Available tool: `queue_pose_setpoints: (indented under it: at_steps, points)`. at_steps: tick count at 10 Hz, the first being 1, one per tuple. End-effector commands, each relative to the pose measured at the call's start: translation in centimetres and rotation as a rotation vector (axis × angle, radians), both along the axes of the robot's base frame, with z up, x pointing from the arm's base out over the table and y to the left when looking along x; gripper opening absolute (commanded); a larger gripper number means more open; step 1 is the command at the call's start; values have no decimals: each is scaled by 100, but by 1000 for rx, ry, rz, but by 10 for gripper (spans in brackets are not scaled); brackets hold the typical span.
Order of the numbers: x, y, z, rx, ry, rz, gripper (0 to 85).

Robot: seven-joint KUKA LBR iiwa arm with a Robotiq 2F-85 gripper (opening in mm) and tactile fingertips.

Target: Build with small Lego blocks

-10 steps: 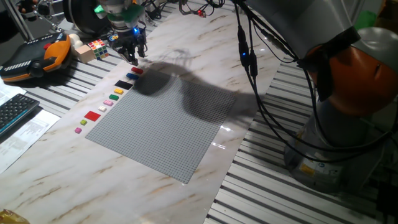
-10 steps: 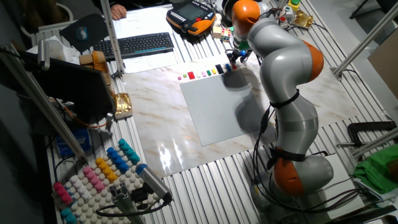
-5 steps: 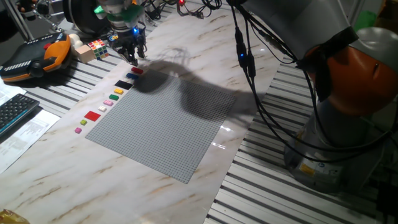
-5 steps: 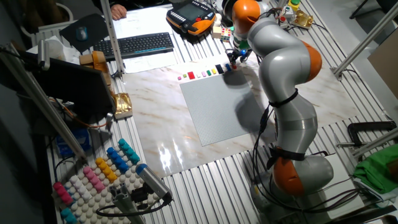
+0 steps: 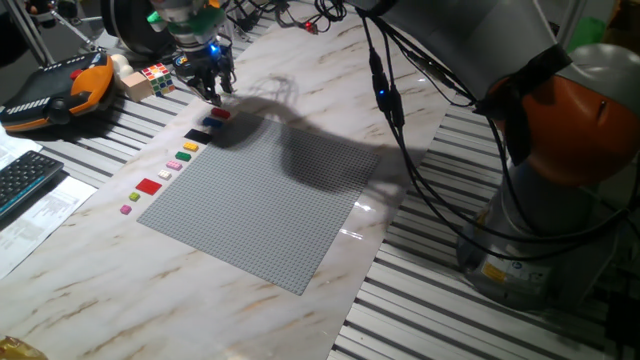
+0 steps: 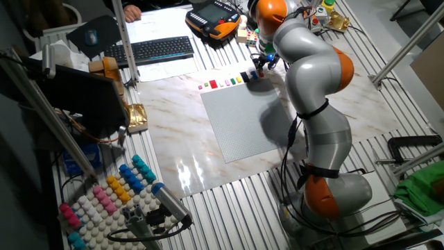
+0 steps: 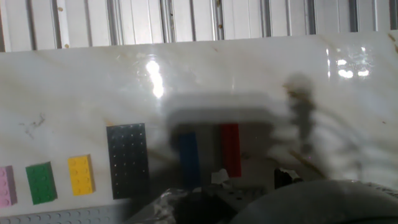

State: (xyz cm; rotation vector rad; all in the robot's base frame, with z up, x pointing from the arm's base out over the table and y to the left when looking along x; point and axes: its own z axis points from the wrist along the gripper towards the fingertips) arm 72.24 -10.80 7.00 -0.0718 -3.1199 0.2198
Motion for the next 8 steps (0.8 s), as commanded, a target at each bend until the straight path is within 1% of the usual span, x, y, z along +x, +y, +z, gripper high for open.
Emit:
queue_pose_setpoints:
  at_steps: [1, 3, 4, 5, 6, 8]
  points:
    - [8, 1, -34, 1, -5, 8, 433]
    - [28, 19, -103, 4, -17, 22, 433]
    - [34, 18, -126, 2, -34, 24, 433]
    - [41, 7, -144, -4, -57, 24, 433]
    - [54, -12, -149, -10, -68, 26, 433]
    - [80, -37, -189, -9, -72, 30, 430]
